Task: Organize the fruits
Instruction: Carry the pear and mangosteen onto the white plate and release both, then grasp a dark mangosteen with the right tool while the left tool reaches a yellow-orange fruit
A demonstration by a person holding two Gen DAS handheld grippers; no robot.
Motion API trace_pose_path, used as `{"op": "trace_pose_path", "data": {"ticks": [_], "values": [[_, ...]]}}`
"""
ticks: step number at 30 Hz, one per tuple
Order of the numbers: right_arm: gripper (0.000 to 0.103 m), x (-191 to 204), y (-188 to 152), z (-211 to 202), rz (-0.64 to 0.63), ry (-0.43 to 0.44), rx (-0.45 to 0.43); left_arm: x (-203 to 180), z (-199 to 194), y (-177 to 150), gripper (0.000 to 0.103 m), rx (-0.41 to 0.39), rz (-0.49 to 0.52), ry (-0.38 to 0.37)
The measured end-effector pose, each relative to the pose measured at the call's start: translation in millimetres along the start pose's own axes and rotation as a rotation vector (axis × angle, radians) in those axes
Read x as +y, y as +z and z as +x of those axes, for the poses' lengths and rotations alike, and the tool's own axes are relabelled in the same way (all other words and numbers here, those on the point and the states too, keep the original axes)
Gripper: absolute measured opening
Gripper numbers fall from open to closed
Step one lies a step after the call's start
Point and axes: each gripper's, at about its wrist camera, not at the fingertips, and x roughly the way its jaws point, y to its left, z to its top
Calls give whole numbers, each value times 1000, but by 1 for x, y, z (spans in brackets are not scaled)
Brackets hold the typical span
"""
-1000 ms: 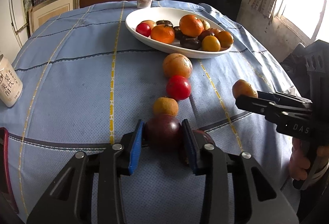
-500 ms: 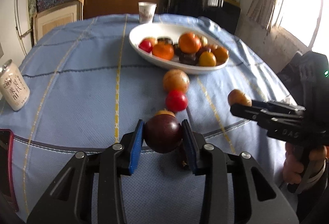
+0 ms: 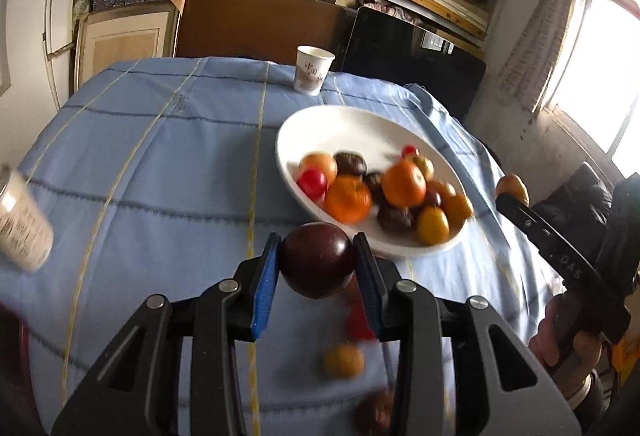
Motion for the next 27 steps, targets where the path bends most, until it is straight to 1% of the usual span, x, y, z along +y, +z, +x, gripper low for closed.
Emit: {"op": "trace_pose_path", "data": {"ticks": [5, 7, 11, 15, 16, 17, 18, 19, 20, 21, 23, 25, 27], "values": [[43, -19, 12, 31, 43, -6, 31, -14, 44, 40, 36, 15, 34, 44], [43, -24, 14, 43, 48, 14, 56, -21, 61, 51, 36, 24, 54, 60], [43, -29, 18, 58, 49, 47, 81, -30, 90, 64, 36, 45, 62, 59], [43, -28, 21, 69, 32, 45, 89, -37, 106, 70, 37, 50, 72, 58], [44, -28, 22, 73, 33, 52, 97, -37, 107, 70, 43, 48, 66, 55], [45, -28, 21, 76, 38, 58, 106, -38, 106, 71, 53, 37, 59, 57], [46, -28, 21, 78, 43, 61, 116, -38, 103, 72, 75, 21, 52, 69], [50, -29, 20, 79, 49, 64, 124, -39, 98, 72, 84, -4, 44, 84], [59, -28, 20, 77, 54, 62, 123, -40, 90, 71, 84, -27, 41, 89], [62, -28, 21, 72, 57, 57, 113, -41, 82, 71, 84, -35, 47, 78], [65, -26, 23, 60, 54, 62, 84, -41, 66, 69, 84, -39, 45, 59], [65, -19, 24, 44, 44, 72, 65, -38, 47, 61, 94, -54, 31, 57], [67, -10, 21, 29, 13, 79, 50, -32, 25, 45, 96, -81, 16, 68]]}}
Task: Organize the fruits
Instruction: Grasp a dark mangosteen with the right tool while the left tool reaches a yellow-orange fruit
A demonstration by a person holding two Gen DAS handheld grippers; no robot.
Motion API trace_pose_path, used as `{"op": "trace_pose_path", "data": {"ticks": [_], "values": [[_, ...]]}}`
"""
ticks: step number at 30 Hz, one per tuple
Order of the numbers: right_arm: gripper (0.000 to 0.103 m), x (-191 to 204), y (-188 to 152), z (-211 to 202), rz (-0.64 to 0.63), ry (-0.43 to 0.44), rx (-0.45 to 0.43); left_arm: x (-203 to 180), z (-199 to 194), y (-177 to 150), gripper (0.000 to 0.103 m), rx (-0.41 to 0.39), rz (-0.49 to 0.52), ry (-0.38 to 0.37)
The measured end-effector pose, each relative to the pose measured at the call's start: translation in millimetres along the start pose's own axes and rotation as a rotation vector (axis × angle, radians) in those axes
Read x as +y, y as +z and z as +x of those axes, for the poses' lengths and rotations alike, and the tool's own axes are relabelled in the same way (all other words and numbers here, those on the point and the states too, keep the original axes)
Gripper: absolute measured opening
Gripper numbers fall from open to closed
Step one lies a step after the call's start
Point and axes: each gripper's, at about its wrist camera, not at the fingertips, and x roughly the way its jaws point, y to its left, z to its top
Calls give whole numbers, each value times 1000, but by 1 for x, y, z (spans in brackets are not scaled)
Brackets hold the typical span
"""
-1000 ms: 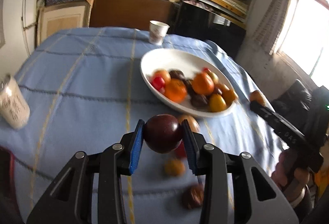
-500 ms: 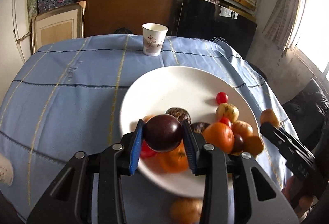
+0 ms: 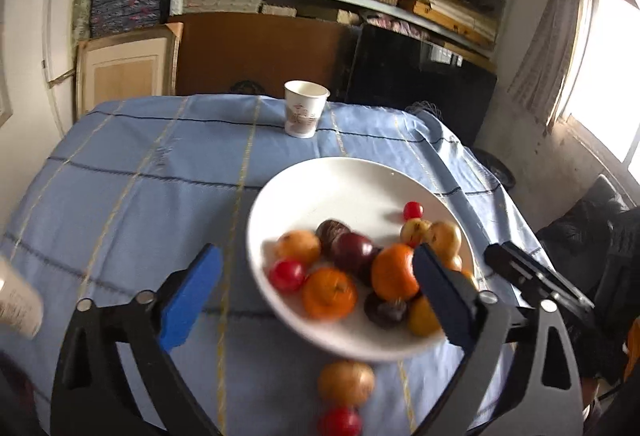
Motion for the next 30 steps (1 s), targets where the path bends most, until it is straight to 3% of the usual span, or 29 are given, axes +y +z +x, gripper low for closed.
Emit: {"op": "trace_pose_path", "data": {"ticks": [4, 8, 10, 13, 15, 18, 21, 30], "values": [[71, 23, -22, -13, -78, -19, 22, 22, -27, -34, 98, -7, -32, 46], [72, 49, -56, -9, -164, 27, 163, 56, -38, -63, 98, 32, -109, 67], [72, 68, -76, -8, -242, 19, 222, 74, -38, -74, 98, 64, -167, 111], [72, 91, -95, -8, -363, -5, 263, 94, -40, -84, 98, 92, -238, 234], [72, 97, -99, -12, -391, -11, 256, 100, -41, -87, 98, 101, -260, 257], [73, 92, -97, -16, -343, 14, 267, 102, -44, -88, 98, 109, -262, 271], [77, 91, -102, -17, -293, 99, 339, 101, -46, -88, 98, 115, -248, 278], [77, 130, -129, -25, -454, 162, 404, 87, -47, -88, 98, 118, -179, 337]]}}
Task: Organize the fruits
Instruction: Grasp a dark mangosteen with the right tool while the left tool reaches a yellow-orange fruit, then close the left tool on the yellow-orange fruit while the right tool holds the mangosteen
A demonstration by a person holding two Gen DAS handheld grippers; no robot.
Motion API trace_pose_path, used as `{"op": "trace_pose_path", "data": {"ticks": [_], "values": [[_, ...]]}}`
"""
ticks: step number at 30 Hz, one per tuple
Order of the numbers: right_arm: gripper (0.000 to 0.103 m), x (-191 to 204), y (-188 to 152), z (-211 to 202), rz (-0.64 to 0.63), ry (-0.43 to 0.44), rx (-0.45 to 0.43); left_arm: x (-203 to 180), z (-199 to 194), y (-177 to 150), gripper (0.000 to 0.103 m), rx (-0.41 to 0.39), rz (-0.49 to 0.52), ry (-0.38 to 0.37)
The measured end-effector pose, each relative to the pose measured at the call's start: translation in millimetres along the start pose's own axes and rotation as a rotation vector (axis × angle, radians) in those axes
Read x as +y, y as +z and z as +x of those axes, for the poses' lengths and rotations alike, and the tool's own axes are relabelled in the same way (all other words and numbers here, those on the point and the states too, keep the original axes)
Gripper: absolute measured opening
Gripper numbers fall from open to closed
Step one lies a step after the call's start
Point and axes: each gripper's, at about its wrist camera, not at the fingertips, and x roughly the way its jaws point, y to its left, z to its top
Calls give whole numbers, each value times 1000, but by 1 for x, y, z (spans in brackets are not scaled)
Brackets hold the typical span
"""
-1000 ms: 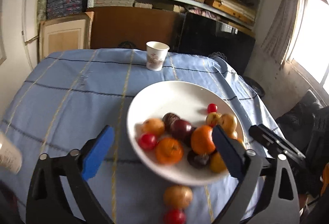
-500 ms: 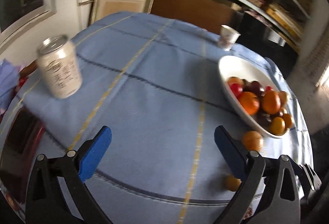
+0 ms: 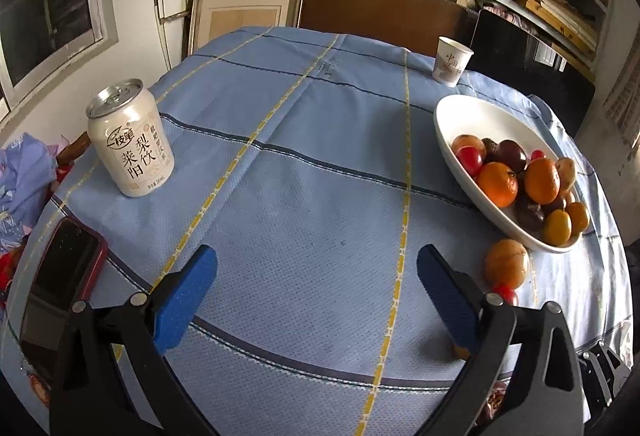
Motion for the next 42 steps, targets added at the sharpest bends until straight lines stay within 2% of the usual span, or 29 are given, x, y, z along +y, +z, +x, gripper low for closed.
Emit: {"op": "trace_pose_path", "data": {"ticks": [10, 15, 22, 25, 27, 30, 32, 34, 37, 42], "values": [[76, 15, -5, 1, -75, 14, 28, -1, 3, -1, 98, 16, 12, 6], [53, 20, -8, 7, -100, 28, 62, -5, 3, -3, 98, 16, 31, 6], [49, 19, -8, 10, -101, 46, 79, -11, 1, -4, 98, 5, 56, 14], [44, 18, -9, 9, -95, 49, 76, -11, 1, -4, 98, 4, 57, 19], [43, 15, -8, 9, -85, 60, 74, -10, 1, -4, 98, 8, 56, 18], [43, 9, -5, 4, -59, 66, 53, -11, 2, -4, 98, 11, 59, 21], [43, 0, -2, -5, -32, 35, 2, -11, 2, -5, 98, 14, 56, 17], [43, -13, 1, -19, 13, -33, -66, -13, 3, -7, 98, 27, 65, -13], [43, -39, 5, -31, 118, -86, -112, -28, 2, -15, 98, 51, 132, -87], [43, -69, 5, -39, 249, -108, -132, -67, -6, -40, 98, 42, 329, -139]]}}
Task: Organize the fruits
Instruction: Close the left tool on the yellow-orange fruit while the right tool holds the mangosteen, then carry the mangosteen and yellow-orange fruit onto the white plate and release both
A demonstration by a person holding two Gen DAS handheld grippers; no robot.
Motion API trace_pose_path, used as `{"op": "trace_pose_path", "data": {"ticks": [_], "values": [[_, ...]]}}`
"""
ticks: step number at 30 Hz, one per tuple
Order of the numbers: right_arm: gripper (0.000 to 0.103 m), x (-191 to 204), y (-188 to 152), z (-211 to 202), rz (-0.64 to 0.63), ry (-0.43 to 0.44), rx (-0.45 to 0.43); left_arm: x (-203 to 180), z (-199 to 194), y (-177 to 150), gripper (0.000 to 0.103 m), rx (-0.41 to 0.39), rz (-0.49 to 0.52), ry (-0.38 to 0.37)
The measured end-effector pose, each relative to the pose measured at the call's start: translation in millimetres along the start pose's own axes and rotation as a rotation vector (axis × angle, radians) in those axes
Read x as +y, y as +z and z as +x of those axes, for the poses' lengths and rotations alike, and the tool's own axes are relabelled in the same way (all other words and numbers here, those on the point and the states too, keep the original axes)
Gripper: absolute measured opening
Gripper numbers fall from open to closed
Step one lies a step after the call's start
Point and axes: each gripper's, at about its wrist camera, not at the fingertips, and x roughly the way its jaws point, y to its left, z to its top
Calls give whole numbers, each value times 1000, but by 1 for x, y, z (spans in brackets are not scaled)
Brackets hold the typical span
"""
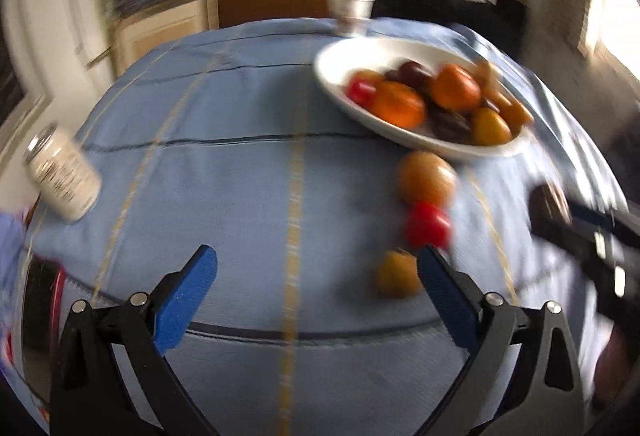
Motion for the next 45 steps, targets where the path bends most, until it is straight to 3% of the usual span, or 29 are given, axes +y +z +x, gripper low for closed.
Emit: {"op": "trace_pose_path", "data": {"ticks": [5, 10, 13, 15, 26, 31, 36, 45], "values": [[43, -15, 2, -2, 55, -11, -9, -26, -3, -8, 98, -7, 110, -101], [43, -16, 1, 3, 64, -21, 5, -26, 3, -9, 69, 20, 101, -153], [43, -16, 1, 3, 62, -21, 4, -24, 9, -8, 65, 46, 86, -162], [43, -16, 1, 2, 62, -20, 4, -23, 10, -7, 56, 48, 84, -168], [43, -13, 2, 1, 45, -13, -1, -22, 12, -7, 51, 44, 89, -150], [43, -13, 1, 0, 48, -12, -1, -26, 12, -7, 36, 46, 108, -169], [43, -13, 1, -1, 50, -12, -2, -22, 21, -7, 29, 84, 84, -193], [43, -16, 1, -1, 58, -20, -11, -16, 17, -6, 29, 64, 54, -180]]}}
